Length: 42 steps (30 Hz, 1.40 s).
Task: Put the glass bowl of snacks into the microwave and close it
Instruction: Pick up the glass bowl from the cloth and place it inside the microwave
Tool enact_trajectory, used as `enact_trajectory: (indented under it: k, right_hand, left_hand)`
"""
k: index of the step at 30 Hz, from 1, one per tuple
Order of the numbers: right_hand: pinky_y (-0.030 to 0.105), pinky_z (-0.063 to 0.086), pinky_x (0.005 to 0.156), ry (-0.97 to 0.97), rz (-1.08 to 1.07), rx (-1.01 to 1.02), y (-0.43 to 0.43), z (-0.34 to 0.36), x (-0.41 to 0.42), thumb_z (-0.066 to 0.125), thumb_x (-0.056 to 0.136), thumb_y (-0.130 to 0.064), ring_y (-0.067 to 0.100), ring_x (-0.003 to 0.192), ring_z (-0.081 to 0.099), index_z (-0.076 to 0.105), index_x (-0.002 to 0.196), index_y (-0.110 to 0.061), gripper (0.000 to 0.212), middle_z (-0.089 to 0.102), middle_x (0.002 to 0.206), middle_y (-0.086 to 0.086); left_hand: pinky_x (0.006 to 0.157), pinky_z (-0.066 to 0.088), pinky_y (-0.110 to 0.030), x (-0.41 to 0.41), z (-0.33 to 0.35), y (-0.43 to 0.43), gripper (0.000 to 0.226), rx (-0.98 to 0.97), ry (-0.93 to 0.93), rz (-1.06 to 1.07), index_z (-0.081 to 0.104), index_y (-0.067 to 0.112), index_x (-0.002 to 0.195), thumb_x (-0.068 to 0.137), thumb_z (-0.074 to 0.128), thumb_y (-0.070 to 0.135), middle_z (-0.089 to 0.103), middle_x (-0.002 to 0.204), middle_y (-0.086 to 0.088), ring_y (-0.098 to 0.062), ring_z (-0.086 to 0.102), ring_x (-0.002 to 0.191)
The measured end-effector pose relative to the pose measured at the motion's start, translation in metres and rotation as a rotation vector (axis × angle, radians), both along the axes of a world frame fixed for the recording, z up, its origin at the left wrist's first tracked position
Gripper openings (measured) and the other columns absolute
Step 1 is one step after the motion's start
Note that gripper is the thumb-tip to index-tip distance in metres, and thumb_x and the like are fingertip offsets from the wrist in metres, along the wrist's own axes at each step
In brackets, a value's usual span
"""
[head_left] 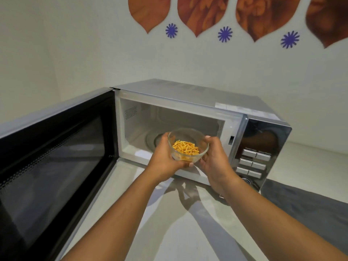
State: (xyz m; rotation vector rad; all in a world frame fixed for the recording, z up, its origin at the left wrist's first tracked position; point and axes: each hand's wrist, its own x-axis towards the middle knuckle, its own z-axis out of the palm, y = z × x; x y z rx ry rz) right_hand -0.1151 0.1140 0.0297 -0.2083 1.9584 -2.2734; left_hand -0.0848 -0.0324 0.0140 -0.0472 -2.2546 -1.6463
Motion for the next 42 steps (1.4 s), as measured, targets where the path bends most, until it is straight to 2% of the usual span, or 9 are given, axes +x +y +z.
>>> enact_trajectory:
  k: [6, 14, 20, 23, 27, 30, 33, 39, 42]
  right_hand:
    - [0.042, 0.047, 0.095, -0.025, -0.08, -0.073, -0.022, 0.002, -0.03, 0.038, 0.093, -0.044, 0.022, 0.095, 0.063, 0.068, 0.09, -0.022, 0.037, 0.073, 0.078, -0.002]
    - [0.044, 0.054, 0.094, -0.109, -0.106, 0.0, -0.046, -0.005, -0.066, 0.037, 0.09, -0.05, 0.024, 0.098, 0.07, 0.071, 0.109, -0.017, 0.05, 0.077, 0.099, 0.008]
    - [0.045, 0.046, 0.1, -0.165, -0.153, -0.021, -0.058, -0.01, -0.096, 0.038, 0.087, -0.062, 0.025, 0.11, 0.062, 0.061, 0.124, -0.025, 0.057, 0.069, 0.119, 0.007]
    - [0.034, 0.048, 0.079, -0.113, -0.208, -0.08, -0.064, -0.01, -0.109, 0.039, 0.089, -0.06, 0.022, 0.108, 0.062, 0.061, 0.126, -0.027, 0.055, 0.067, 0.121, 0.004]
    - [0.028, 0.041, 0.056, -0.19, -0.282, -0.197, -0.072, -0.009, -0.129, 0.042, 0.092, -0.051, 0.017, 0.085, 0.061, 0.065, 0.107, -0.022, 0.04, 0.067, 0.105, 0.002]
    - [0.027, 0.036, 0.052, -0.201, -0.305, -0.236, -0.077, -0.014, -0.144, 0.041, 0.094, -0.048, 0.011, 0.074, 0.054, 0.059, 0.101, -0.025, 0.03, 0.061, 0.106, 0.003]
    - [0.027, 0.04, 0.055, -0.206, -0.298, -0.226, -0.085, -0.021, -0.154, 0.04, 0.092, -0.053, 0.016, 0.083, 0.056, 0.06, 0.12, -0.029, 0.042, 0.055, 0.112, -0.001]
    - [0.028, 0.038, 0.057, -0.202, -0.287, -0.238, -0.091, -0.033, -0.164, 0.038, 0.093, -0.056, 0.018, 0.105, 0.047, 0.051, 0.138, -0.029, 0.054, 0.052, 0.127, -0.001]
    - [0.027, 0.039, 0.056, -0.192, -0.284, -0.237, -0.092, -0.038, -0.168, 0.036, 0.092, -0.057, 0.021, 0.111, 0.048, 0.049, 0.14, -0.029, 0.058, 0.051, 0.137, -0.001]
  left_hand:
    - [0.087, 0.044, -0.022, -0.032, -0.002, -0.013, 0.102, -0.025, -0.021, 0.031, 0.035, 0.027, 0.135, 0.052, 0.094, 0.027, 0.052, 0.12, 0.011, -0.011, 0.053, 0.112]
    - [0.09, 0.05, -0.029, -0.065, -0.008, -0.031, 0.098, -0.015, -0.109, 0.129, 0.042, 0.026, 0.13, 0.049, 0.095, 0.032, 0.056, 0.127, 0.004, -0.017, 0.054, 0.116]
    - [0.072, 0.05, -0.019, -0.094, -0.006, -0.037, 0.078, 0.008, -0.143, 0.093, 0.045, 0.029, 0.115, 0.055, 0.093, 0.016, 0.061, 0.109, 0.007, -0.016, 0.059, 0.106]
    - [0.069, 0.049, -0.014, -0.11, -0.01, -0.037, 0.081, 0.024, -0.127, 0.098, 0.045, 0.025, 0.124, 0.059, 0.089, 0.006, 0.058, 0.109, 0.006, -0.017, 0.059, 0.106]
    - [0.059, 0.046, -0.007, -0.129, -0.019, -0.037, 0.078, 0.056, -0.106, 0.117, 0.044, 0.03, 0.116, 0.058, 0.09, 0.006, 0.055, 0.096, 0.016, -0.008, 0.057, 0.093]
    - [0.079, 0.051, -0.02, -0.14, -0.023, -0.041, 0.083, 0.01, -0.129, 0.122, 0.045, 0.026, 0.127, 0.059, 0.091, 0.013, 0.056, 0.108, 0.008, -0.016, 0.057, 0.105]
    - [0.097, 0.049, -0.037, -0.149, -0.026, -0.043, 0.089, 0.018, -0.143, 0.143, 0.044, 0.018, 0.133, 0.058, 0.091, 0.012, 0.059, 0.123, -0.004, -0.026, 0.057, 0.118]
    - [0.104, 0.045, -0.049, -0.161, -0.028, -0.042, 0.119, 0.094, -0.2, 0.143, 0.034, 0.014, 0.143, 0.04, 0.092, 0.026, 0.052, 0.135, -0.011, -0.033, 0.051, 0.126]
    - [0.108, 0.041, -0.047, -0.165, -0.031, -0.045, 0.108, 0.073, -0.212, 0.135, 0.024, 0.014, 0.15, 0.062, 0.087, 0.007, 0.045, 0.145, -0.011, -0.03, 0.047, 0.131]
